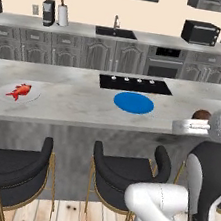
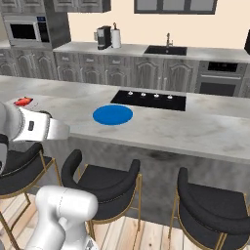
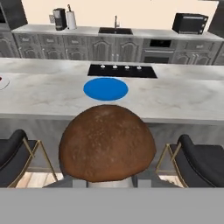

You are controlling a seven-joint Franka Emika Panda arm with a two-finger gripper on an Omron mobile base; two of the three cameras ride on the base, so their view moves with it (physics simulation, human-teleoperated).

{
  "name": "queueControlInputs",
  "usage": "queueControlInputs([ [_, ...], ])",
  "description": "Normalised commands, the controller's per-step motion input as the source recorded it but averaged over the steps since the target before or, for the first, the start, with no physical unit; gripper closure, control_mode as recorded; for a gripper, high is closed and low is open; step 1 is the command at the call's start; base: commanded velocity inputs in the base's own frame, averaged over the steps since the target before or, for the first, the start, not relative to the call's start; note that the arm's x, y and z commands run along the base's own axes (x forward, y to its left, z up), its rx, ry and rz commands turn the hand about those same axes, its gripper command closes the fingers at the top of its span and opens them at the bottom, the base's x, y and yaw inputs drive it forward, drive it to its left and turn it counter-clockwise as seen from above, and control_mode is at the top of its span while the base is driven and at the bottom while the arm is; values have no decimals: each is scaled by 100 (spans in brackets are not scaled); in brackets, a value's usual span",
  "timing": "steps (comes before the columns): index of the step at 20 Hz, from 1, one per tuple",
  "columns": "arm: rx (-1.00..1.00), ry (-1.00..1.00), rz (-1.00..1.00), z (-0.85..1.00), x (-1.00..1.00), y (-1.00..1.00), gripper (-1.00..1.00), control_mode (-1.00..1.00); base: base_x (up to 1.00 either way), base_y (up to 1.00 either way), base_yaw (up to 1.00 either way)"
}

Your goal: Transport the fish and mushroom to the fridge. Place the fish on the rack containing meat and place the mushroom on the rack containing the vegetable, ensuring meats and vegetables are on different racks.

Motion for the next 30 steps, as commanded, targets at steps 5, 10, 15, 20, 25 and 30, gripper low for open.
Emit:
queueControlInputs([
  [5, 0, 0, 0, 30, -41, 1, 100, 100, -19, 11, 0],
  [10, 0, 0, 0, 0, 0, 0, 100, 100, -41, 98, 15],
  [15, 0, 0, 0, 0, 0, 0, 100, 100, -42, 59, 78],
  [20, 0, 0, 0, 0, 0, 0, 100, 100, -1, 2, 100],
  [25, 0, 0, 0, 0, 0, 0, 100, 100, 0, 0, 100],
  [30, 0, 0, 0, 0, 0, 0, 100, 100, 0, 0, 100],
])
